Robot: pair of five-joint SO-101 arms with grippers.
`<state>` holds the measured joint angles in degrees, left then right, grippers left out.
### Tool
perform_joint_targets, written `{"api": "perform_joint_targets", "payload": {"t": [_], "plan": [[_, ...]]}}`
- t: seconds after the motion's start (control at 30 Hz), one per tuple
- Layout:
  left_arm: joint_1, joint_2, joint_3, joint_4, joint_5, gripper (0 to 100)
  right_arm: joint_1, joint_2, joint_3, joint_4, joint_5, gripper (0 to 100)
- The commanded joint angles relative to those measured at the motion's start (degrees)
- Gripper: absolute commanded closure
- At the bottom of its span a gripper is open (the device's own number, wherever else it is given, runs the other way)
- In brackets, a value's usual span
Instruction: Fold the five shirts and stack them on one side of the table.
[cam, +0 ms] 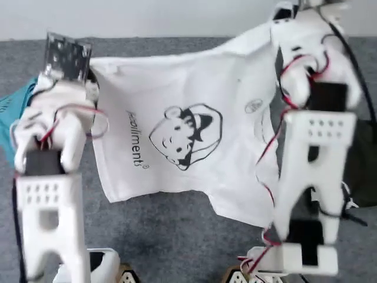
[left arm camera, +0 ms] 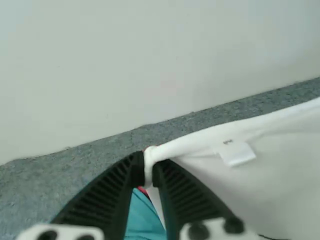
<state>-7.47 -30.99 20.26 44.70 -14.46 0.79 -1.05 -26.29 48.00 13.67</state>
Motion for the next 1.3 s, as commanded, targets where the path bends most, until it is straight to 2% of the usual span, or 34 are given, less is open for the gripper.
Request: {"api": "perform_joint_targets", "payload": {"t": [0.0, 0.07, 0.23, 0.4, 0.6, 0.7, 0.77, 0.83, 1.0, 1.2, 1.27], "plan": [[-3.0, 9.1, -0.2, -10.1, 0.6, 99, -0.3, 7.1, -1.4, -12.4, 0.4, 98.7], [-3.8, 13.7, -1.0, -12.9, 0.6, 99, -0.4, 11.7, -1.4, -18.2, 0.3, 98.7], [-3.5, 24.9, -7.3, -13.1, 0.6, 99, -0.4, 22.5, -1.8, -26.8, 0.5, 98.7], [-3.5, 34.8, -11.0, -13.1, 0.6, 99, -0.6, 35.6, -11.8, -24.3, 0.4, 98.7], [-3.6, 40.1, -11.6, -13.1, 0.6, 99, -3.2, 54.4, -31.1, -15.8, 0.6, 98.7], [-3.7, 40.4, -11.3, -12.3, 0.6, 99, -4.4, 62.5, -40.7, -9.6, 0.6, 98.7], [-3.5, 40.3, -11.7, -9.1, 0.4, 99, -4.7, 66.1, -47.7, -2.8, 0.7, 98.7], [-3.4, 40.1, -11.7, -5.5, 0.4, 99, -4.6, 67.6, -54.9, 7.2, 1.2, 98.7], [-3.4, 37.5, -11.6, 4.4, 0.3, 99, -4.9, 68.4, -70.2, 32.7, 8.3, 98.7], [-3.5, 35.1, -11.6, 16.1, 0.1, 99, -5.8, 65.8, -70.1, 53.8, 12.8, 98.7], [-3.7, 34.8, -11.6, 18.9, 0.1, 99, -5.8, 64.8, -70.1, 55.2, 12.7, 98.7]]}}
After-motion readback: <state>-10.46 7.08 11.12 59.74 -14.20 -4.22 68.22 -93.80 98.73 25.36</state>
